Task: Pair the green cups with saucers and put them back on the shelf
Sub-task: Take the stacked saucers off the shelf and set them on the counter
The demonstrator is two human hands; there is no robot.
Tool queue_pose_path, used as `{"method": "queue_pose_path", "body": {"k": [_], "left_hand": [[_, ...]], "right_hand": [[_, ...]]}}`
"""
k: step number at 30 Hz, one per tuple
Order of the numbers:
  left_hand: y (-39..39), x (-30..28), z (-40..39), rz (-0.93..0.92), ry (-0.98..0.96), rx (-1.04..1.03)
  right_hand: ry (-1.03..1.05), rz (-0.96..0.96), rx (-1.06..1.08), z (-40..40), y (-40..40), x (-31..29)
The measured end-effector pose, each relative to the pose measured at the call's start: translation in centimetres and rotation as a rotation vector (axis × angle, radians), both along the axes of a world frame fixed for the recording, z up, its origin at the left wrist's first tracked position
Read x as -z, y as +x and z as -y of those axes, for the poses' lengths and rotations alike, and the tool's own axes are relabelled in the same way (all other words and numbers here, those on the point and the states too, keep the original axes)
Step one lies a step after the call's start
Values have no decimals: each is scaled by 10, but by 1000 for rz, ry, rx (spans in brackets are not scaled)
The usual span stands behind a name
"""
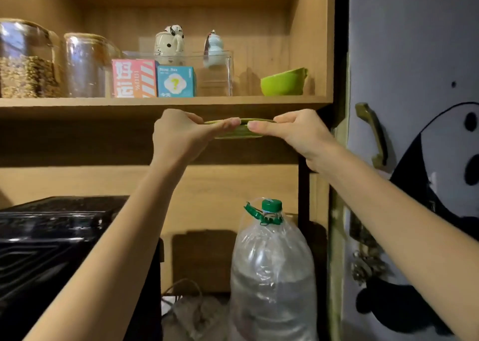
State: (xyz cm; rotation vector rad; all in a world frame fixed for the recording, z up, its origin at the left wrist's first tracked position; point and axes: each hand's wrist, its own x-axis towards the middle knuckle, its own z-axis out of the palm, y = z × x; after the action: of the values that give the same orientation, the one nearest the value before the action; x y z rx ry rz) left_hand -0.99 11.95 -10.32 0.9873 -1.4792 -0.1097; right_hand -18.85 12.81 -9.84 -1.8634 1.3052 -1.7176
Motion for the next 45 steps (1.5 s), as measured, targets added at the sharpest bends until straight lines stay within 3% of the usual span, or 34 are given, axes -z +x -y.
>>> {"method": "queue_pose_path", "body": {"k": [12,23,35,45], "left_hand": [[7,193,-49,-1,165,57],[11,372,-86,-116,439,72],[19,497,-104,-35,714,4],[30,538,-102,3,893,-18]], "right_hand": [[222,99,-166,-43,2,206],[382,60,-83,-78,7,363],[650,54,-66,-86,21,496],[763,-36,-73,-78,31,542]]}}
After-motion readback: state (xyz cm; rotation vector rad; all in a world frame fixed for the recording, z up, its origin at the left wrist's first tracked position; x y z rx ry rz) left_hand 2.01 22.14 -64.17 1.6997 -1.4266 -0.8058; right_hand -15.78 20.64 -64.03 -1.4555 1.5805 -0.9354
